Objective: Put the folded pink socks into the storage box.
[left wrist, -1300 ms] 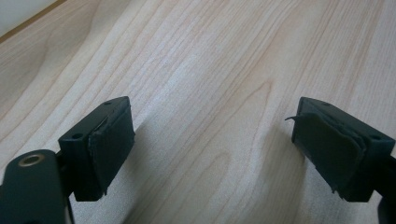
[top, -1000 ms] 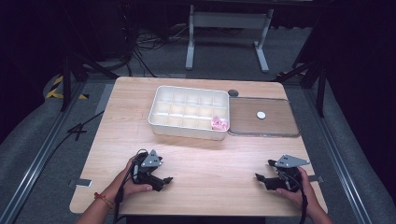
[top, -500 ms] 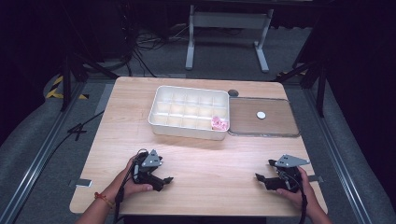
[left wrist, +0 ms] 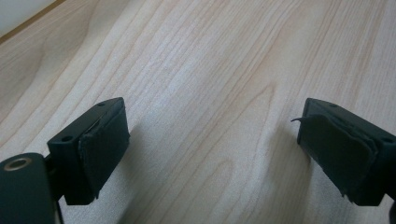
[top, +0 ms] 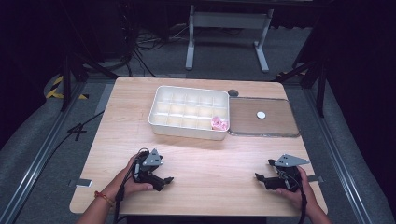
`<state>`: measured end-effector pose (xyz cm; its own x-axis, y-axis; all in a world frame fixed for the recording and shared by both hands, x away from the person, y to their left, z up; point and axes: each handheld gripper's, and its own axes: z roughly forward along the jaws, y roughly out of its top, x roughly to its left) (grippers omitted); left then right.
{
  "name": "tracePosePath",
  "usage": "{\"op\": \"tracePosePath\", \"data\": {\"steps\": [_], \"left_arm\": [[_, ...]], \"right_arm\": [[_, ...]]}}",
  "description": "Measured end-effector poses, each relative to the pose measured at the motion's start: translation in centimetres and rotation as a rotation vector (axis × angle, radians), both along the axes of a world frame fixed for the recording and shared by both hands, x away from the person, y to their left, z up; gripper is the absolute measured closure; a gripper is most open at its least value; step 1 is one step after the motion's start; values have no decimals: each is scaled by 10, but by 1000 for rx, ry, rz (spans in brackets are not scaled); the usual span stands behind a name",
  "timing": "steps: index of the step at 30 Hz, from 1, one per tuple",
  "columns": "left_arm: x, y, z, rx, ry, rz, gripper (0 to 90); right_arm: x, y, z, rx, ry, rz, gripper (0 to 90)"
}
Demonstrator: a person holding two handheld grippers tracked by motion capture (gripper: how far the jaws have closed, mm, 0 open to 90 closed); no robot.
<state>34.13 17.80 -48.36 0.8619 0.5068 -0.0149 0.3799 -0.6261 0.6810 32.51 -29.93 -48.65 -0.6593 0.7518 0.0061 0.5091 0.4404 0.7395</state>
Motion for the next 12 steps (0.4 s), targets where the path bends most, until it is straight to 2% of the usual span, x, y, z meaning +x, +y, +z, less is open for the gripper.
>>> {"op": "tracePosePath", "data": {"steps": [12], "left_arm": [[1, -1, 0, -3, 1, 1, 84]], "right_arm": [[1, 0, 0, -1, 0, 4, 184]]}}
